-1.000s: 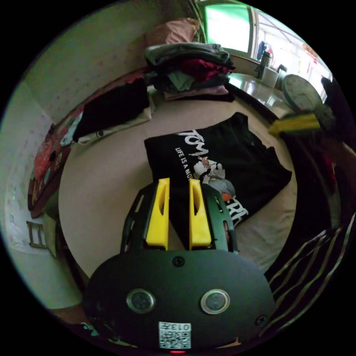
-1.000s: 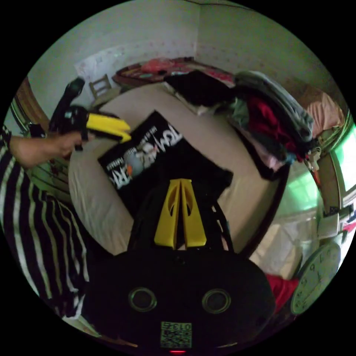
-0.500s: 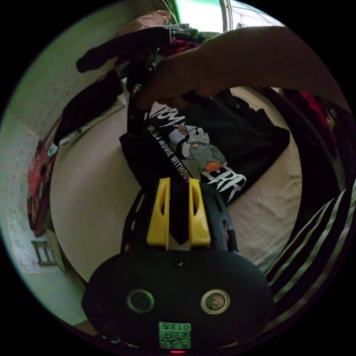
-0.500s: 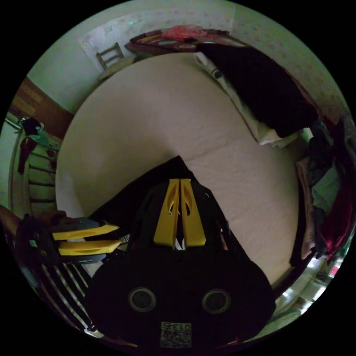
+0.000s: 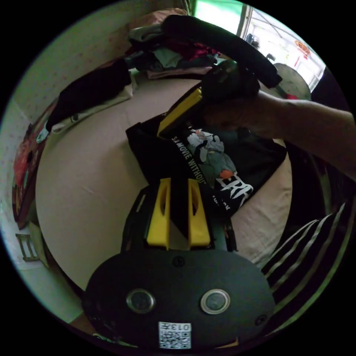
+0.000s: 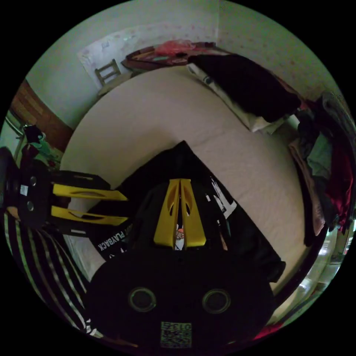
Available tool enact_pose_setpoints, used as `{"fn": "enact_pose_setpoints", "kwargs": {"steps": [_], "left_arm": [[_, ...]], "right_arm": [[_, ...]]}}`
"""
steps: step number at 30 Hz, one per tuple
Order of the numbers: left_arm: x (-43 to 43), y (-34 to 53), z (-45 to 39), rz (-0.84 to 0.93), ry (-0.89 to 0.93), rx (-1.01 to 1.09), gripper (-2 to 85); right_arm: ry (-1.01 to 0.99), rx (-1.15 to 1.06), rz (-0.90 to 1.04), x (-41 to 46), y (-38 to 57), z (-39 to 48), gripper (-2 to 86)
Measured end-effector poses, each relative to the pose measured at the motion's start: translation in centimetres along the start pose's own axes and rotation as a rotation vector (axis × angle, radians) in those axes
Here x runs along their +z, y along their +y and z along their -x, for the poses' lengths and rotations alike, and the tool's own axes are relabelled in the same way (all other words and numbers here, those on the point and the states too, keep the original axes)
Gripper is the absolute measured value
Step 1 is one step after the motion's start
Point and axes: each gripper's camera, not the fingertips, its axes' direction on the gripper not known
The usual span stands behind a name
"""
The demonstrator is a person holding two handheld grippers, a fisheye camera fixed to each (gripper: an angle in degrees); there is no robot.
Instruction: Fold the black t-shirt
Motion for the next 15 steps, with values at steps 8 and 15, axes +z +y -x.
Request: {"fn": "enact_pose_setpoints", "kwargs": {"steps": [8, 15], "left_arm": [[-2.6, -0.2, 7.4, -0.116, 0.103, -0.270, 13.5], [-0.7, -3.9, 11.2, -0.042, 0.293, -0.306, 15.2]], "right_arm": [[0.131, 0.389, -0.240, -8.2, 10.6, -5.1, 10.2], [0.077, 0.617, -0.228, -7.5, 19.1, -10.1, 14.6]]}}
